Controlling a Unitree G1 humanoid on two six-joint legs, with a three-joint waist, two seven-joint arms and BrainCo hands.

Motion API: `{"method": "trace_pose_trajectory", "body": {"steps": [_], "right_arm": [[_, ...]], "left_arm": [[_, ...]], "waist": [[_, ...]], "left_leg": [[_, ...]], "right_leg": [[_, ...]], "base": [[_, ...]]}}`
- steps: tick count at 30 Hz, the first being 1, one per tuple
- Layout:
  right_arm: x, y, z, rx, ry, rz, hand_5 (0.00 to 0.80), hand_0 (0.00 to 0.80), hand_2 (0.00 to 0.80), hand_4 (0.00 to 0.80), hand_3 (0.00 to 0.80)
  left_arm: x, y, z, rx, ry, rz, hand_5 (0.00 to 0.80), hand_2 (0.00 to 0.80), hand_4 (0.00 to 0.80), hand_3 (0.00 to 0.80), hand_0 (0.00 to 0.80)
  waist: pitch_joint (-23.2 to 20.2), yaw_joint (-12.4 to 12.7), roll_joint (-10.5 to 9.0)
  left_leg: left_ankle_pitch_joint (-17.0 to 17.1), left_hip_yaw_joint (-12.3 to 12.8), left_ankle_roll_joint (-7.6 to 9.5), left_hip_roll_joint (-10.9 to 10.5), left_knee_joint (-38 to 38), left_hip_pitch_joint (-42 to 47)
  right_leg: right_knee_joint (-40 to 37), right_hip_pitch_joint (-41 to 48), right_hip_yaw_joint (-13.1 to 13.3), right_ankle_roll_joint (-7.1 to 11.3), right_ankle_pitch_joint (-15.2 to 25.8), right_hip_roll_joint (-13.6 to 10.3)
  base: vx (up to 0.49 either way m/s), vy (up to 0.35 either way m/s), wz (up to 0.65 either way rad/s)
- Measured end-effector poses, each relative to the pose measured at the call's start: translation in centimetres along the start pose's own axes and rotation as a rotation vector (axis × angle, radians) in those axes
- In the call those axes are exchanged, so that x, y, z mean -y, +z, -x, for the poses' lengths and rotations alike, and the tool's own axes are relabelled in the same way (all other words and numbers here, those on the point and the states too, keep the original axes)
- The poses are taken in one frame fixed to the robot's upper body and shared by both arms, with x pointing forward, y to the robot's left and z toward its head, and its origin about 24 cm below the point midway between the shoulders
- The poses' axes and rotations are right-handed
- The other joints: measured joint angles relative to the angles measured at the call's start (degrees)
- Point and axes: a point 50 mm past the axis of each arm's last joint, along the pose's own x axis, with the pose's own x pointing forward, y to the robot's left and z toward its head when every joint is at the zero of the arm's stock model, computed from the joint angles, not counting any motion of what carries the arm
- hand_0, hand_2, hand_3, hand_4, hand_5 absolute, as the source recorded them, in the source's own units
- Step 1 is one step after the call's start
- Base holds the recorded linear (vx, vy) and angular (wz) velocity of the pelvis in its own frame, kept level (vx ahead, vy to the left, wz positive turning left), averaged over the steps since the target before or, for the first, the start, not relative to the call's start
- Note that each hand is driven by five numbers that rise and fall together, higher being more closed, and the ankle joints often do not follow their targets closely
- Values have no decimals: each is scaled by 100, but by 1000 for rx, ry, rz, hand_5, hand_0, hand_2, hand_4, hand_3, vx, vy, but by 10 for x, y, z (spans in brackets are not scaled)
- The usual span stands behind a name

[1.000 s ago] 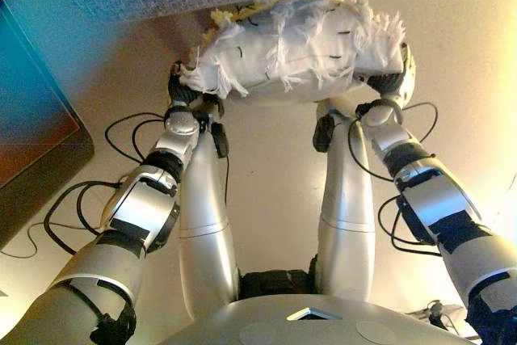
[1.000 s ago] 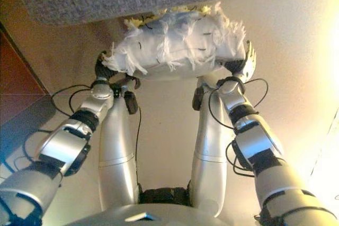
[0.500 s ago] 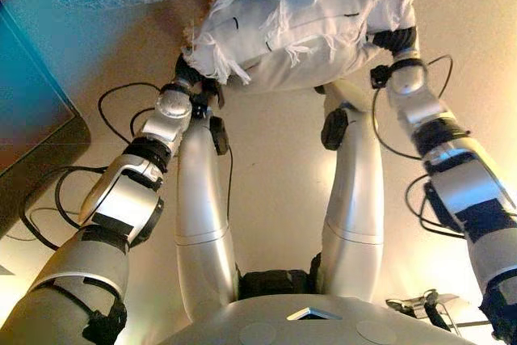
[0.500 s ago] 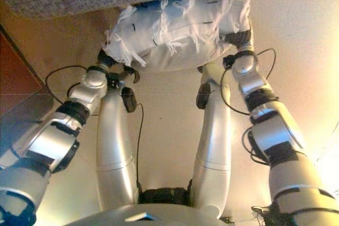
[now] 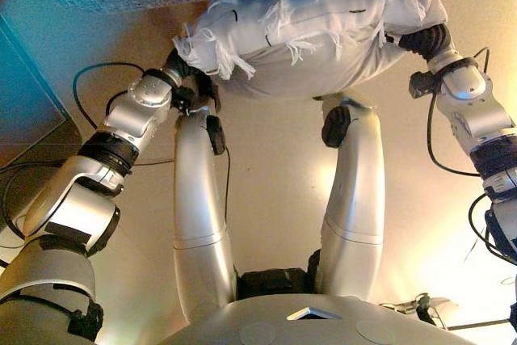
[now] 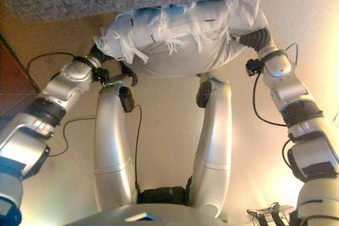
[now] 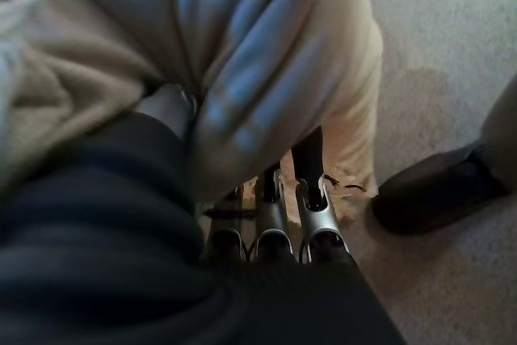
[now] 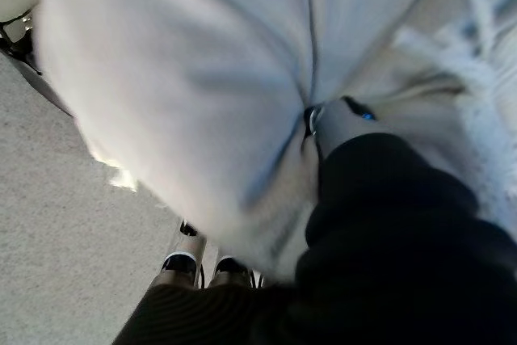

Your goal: Pick up the cushion and take it to the sofa

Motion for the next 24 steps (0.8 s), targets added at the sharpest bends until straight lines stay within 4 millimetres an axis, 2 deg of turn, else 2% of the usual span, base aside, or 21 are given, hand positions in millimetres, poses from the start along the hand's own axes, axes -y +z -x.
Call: {"method": "trace_pose_trajectory", "body": {"steps": [9, 13, 14, 16, 17, 18, 19, 20, 21, 23, 24], "right_arm": [[-2, -11, 10, -9, -1, -38, 800, 800, 800, 800, 800], [-9, -17, 15, -2, 6, -63, 800, 800, 800, 800, 800], [-12, -20, 17, -5, 2, -77, 800, 800, 800, 800, 800], [-19, -29, 22, -17, 3, -97, 800, 800, 800, 800, 800], [-25, -34, 25, -27, 13, -105, 800, 800, 800, 800, 800], [-30, -36, 28, -19, 15, -113, 800, 800, 800, 800, 800], [-35, -38, 30, -13, 23, -120, 800, 800, 800, 800, 800], [-40, -41, 35, -9, 27, -132, 800, 800, 800, 800, 800], [-47, -50, 45, -21, 32, -149, 800, 800, 800, 800, 800], [-62, -65, 59, -68, 44, -175, 800, 800, 800, 800, 800], [-68, -69, 65, -77, 54, -179, 800, 800, 800, 800, 800]], "left_arm": [[3, -14, 13, 12, -36, 112, 800, 800, 800, 800, 800], [3, -24, 21, 25, -31, 169, 800, 800, 800, 800, 800], [1, -24, 22, 35, -27, 178, 800, 800, 800, 800, 800], [4, -29, 24, 35, -20, 200, 800, 800, 800, 800, 800], [7, -37, 27, 17, -22, 215, 800, 800, 800, 800, 800], [11, -43, 29, 18, -13, 248, 800, 800, 800, 800, 800], [14, -49, 32, 18, -5, 271, 800, 800, 800, 800, 800], [19, -55, 36, 16, -6, 290, 800, 800, 800, 800, 800], [23, -61, 39, 17, -1, 306, 800, 800, 800, 800, 800], [30, -74, 47, -3, 18, 363, 800, 800, 800, 800, 800], [36, -84, 54, -16, 25, 390, 800, 800, 800, 800, 800]], "waist": [[2, 47, -4], [5, 58, 2], [5, 100, 5], [35, 172, 21], [31, 164, 32], [37, 169, 46], [35, 196, 63], [26, 261, 71], [24, 268, 59], [-1, 242, 43], [-4, 226, 42]], "left_leg": [[-136, -52, 45, -40, 648, -93], [-304, -82, 78, 3, 1148, -135], [-340, -123, 88, 68, 1255, -125], [-310, -150, 135, 127, 1184, 110], [-301, -134, 166, 132, 1086, 289], [-234, -85, 245, 150, 701, 564], [-101, -5, 391, 215, 154, 918], [129, 104, 398, 300, -289, 1283], [359, 260, 363, 331, -829, 1776], [593, 413, 298, 202, -1947, 2721], [615, 449, 325, 163, -2281, 3269]], "right_leg": [[508, -25, 66, 39, -68, -42], [798, 4, 75, 78, -81, -46], [826, 64, 64, 89, -77, -7], [588, 382, 19, 134, 20, 53], [416, 594, 7, 184, 119, 46], [-76, 916, -57, 235, 211, 54], [-637, 1319, -155, 367, 288, 83], [-684, 1662, -133, 453, 252, 131], [-919, 2272, -131, 294, 90, 155], [-1939, 3188, -185, 349, 266, 30], [-2441, 3692, -262, 393, 337, -8]], "base": [[10, 52, -2], [78, 84, -17], [34, 49, -24], [-93, 57, -24], [-145, 64, -21], [-69, 46, -27], [-56, 30, -30], [-27, 10, -11], [-15, -9, 15], [38, -11, 34], [92, -9, 12]]}}
